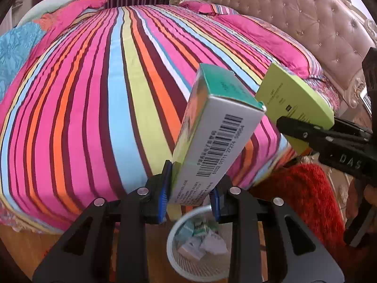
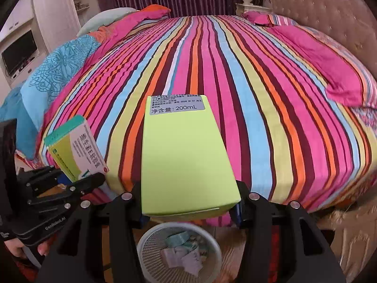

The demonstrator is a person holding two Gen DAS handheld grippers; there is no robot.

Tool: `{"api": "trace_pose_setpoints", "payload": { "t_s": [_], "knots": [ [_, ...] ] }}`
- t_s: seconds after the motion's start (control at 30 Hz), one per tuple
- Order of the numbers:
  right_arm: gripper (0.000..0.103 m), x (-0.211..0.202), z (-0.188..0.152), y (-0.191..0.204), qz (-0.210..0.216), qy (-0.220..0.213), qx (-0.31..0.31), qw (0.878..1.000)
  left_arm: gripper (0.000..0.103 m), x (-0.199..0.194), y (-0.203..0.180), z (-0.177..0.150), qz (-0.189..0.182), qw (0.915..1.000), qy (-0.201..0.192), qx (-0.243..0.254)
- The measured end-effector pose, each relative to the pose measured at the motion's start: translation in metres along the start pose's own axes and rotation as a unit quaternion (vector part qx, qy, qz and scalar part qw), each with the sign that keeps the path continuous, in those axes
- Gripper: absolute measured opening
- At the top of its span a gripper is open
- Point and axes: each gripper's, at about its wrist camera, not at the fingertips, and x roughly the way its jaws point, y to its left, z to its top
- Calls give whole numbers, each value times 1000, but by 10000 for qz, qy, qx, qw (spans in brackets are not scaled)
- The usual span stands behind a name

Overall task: Collect trash
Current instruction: 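Carry the medicine box and lime-green box over the white wastebasket with both tools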

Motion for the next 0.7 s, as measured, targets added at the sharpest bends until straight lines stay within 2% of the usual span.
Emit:
{"api": "trace_pose_setpoints", "payload": {
  "t_s": [0.4, 0.57, 0.7],
  "knots": [
    [49, -20, -47, 6, 21, 177, 66, 9998, 29, -11, -21, -67, -126, 9994, 301, -82],
    [49, -20, -60, 10, 68, 369, 77, 9993, 29, -10, -29, -77, -139, 9989, 450, -16],
    [49, -9, -74, 11, 38, 679, 81, 9977, 29, -4, -32, -83, -151, 9979, 630, 5]
  ]
}}
